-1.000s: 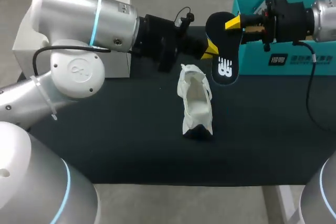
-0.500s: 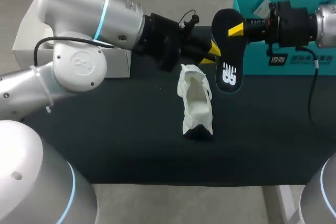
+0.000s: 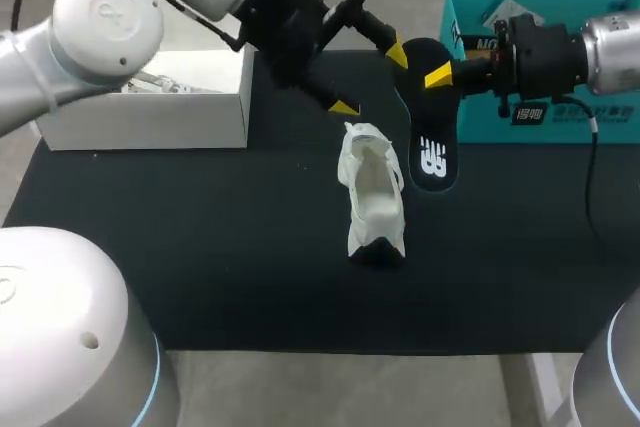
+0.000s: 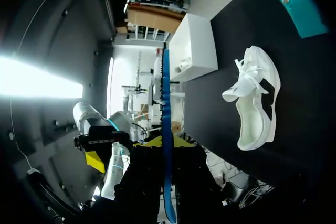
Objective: Take the shoe out of the shoebox, open the shoe tongue, remove and reinsert the insole, then place the shoe into the shoebox
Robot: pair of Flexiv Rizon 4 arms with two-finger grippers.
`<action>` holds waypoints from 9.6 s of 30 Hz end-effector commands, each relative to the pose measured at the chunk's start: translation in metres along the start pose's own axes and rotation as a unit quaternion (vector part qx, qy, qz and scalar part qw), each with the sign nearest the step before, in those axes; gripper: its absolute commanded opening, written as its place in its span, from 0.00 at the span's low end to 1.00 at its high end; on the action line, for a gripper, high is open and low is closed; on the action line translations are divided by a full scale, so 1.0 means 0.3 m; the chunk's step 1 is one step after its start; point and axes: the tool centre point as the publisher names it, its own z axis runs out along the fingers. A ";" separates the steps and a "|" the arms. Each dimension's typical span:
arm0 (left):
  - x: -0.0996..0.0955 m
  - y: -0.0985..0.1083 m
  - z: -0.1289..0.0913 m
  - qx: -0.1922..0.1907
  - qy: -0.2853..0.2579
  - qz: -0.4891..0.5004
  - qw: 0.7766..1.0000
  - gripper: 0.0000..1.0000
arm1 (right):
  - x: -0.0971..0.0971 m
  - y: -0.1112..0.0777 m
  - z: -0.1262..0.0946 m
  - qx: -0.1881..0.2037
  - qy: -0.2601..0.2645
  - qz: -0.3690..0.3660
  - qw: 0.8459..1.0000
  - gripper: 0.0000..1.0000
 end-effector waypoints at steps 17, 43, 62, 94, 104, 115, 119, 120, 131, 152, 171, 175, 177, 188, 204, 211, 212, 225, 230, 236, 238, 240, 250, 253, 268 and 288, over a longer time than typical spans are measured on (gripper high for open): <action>-0.158 0.134 -0.066 -0.023 0.317 0.051 0.947 1.00 | -0.046 0.036 0.062 0.017 0.001 0.016 1.000 0.00; -0.160 0.229 -0.057 -0.080 0.330 0.038 0.940 1.00 | -0.018 0.035 0.081 -0.006 0.015 0.014 1.000 0.00; -0.167 0.204 -0.034 -0.073 0.309 0.044 0.947 1.00 | -0.017 0.033 0.075 -0.006 0.016 0.014 1.000 0.00; -0.183 0.141 -0.027 -0.046 0.178 0.038 0.982 1.00 | 0.003 0.034 0.087 -0.004 0.014 0.006 1.000 0.00; -0.091 0.191 -0.101 -0.074 0.001 0.077 0.994 1.00 | -0.012 0.031 0.075 -0.007 0.023 0.010 1.000 0.00; -0.035 0.188 -0.149 -0.082 -0.112 0.092 0.986 1.00 | 0.050 0.023 0.026 -0.020 0.103 0.028 0.994 0.00; -0.015 0.178 -0.136 -0.082 -0.134 0.089 0.984 1.00 | 0.062 0.021 0.008 -0.026 0.114 0.030 0.993 0.00; -0.012 0.173 -0.131 -0.081 -0.142 0.088 0.983 1.00 | 0.063 0.021 0.007 -0.027 0.113 0.030 0.993 0.00; 0.001 0.172 -0.095 -0.120 -0.206 0.103 0.966 1.00 | 0.103 0.026 -0.006 -0.034 0.130 0.028 0.991 0.00; -0.067 0.181 0.010 -0.127 -0.272 0.087 0.950 0.72 | 0.174 0.005 0.007 -0.032 0.141 0.007 0.990 0.00; -0.094 0.186 0.049 -0.127 -0.303 0.104 0.939 0.33 | 0.197 -0.019 0.045 -0.016 0.148 0.006 0.989 0.00; -0.096 0.189 0.055 -0.126 -0.304 0.106 0.938 0.32 | 0.205 -0.021 0.047 -0.014 0.149 0.003 0.989 0.00; -0.098 0.188 0.056 -0.128 -0.306 0.105 0.937 0.27 | 0.206 -0.022 0.048 -0.013 0.148 0.002 0.989 0.00; -0.090 0.188 0.058 -0.131 -0.311 0.111 0.935 0.00 | 0.206 -0.022 0.043 -0.016 0.147 0.002 0.989 0.00; -0.080 0.165 0.061 -0.122 -0.306 0.100 0.939 0.00 | 0.171 -0.020 0.011 -0.029 0.136 0.016 0.990 1.00; -0.021 0.134 0.048 -0.118 -0.294 0.081 0.945 0.00 | 0.122 -0.013 -0.061 -0.048 0.108 0.030 0.993 1.00; -0.013 0.131 0.045 -0.117 -0.292 0.078 0.946 0.00 | 0.113 -0.012 -0.072 -0.050 0.104 0.032 0.993 1.00; 0.058 0.100 0.035 -0.117 -0.275 0.039 0.954 0.00 | -0.051 -0.017 -0.177 -0.025 -0.119 0.034 0.992 1.00; 0.064 0.095 0.030 -0.119 -0.276 0.032 0.953 0.00 | -0.072 -0.017 -0.184 -0.031 -0.132 0.038 0.990 1.00; 0.073 0.091 0.020 -0.125 -0.275 0.011 0.953 0.00 | -0.072 -0.017 -0.184 -0.031 -0.132 0.038 0.990 1.00; 0.084 0.081 0.018 -0.122 -0.269 0.007 0.955 0.00 | -0.072 -0.017 -0.184 -0.031 -0.132 0.038 0.990 1.00; 0.090 0.074 0.018 -0.120 -0.266 0.004 0.956 0.00 | -0.072 -0.017 -0.184 -0.031 -0.132 0.038 0.990 1.00; 0.123 0.043 0.011 -0.112 -0.258 -0.013 0.959 0.00 | -0.221 -0.029 -0.369 -0.056 -0.191 0.039 0.979 1.00; 0.131 0.037 0.007 -0.113 -0.257 -0.018 0.960 0.00 | -0.238 -0.027 -0.443 -0.076 -0.207 0.032 0.975 1.00; 0.143 0.033 0.001 -0.116 -0.261 -0.040 0.957 0.00 | -0.206 -0.033 -0.610 -0.080 -0.214 -0.005 0.974 1.00; 0.147 0.018 0.010 -0.107 -0.249 -0.053 0.961 0.00 | -0.170 -0.058 -0.632 -0.065 -0.257 -0.040 0.964 1.00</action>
